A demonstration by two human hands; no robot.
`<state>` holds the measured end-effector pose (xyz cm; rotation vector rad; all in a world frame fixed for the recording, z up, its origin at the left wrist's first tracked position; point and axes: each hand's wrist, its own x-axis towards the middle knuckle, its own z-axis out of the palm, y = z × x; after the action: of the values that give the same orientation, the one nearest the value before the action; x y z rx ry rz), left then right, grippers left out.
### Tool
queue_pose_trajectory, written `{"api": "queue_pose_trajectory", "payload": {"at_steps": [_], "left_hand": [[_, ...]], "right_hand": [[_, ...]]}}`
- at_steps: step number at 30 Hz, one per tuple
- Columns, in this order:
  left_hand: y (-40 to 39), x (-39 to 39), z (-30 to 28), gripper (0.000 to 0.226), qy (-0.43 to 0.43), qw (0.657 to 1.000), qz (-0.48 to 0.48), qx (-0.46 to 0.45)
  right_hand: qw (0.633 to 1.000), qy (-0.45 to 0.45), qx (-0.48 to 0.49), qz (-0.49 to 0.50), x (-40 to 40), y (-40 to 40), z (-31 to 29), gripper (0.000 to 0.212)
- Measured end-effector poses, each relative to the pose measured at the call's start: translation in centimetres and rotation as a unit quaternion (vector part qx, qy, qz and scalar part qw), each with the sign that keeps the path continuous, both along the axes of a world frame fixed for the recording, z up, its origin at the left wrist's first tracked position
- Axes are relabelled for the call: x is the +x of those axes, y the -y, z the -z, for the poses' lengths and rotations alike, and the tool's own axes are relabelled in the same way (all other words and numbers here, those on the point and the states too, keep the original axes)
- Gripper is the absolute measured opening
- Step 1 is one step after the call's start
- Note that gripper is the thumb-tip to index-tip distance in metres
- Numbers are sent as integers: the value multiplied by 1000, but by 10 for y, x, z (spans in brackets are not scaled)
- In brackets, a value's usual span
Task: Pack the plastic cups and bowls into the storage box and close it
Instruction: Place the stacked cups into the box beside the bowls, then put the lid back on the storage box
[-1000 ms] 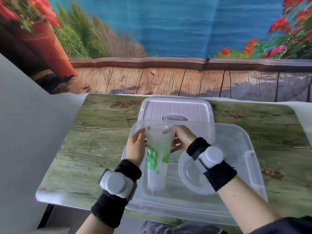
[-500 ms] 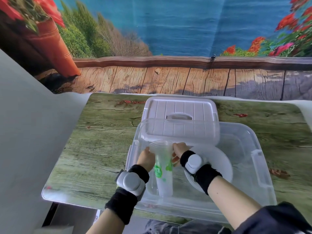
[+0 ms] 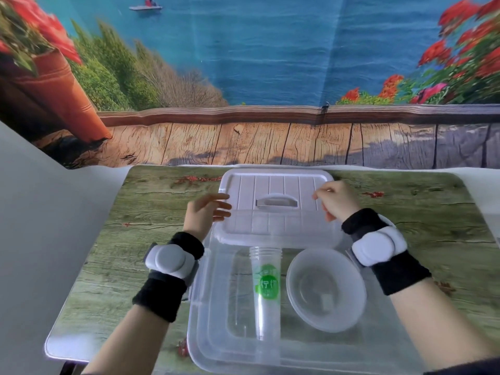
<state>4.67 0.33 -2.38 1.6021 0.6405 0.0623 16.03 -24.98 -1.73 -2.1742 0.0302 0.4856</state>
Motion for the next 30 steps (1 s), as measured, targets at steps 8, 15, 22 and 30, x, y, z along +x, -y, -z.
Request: {"api": "queue_pose_trajectory", "payload": {"at_steps": [8,15,22,30], "left_hand": [[-54,71,41,25,-251,968,29,-9],[-64,90,109,16,-405,909,85,53],[-66,100,146,27,-396,916,54,34],[-66,103,138,23,-385,922,37,28]], "right_hand": [[972,-150,-177,30,114,46,86,24],[953,-245,-177,-33,120,35,88,50],[923,-328,-198,-41,136,31,115,51],[936,-330,-124,-7,142,18,94,55]]}}
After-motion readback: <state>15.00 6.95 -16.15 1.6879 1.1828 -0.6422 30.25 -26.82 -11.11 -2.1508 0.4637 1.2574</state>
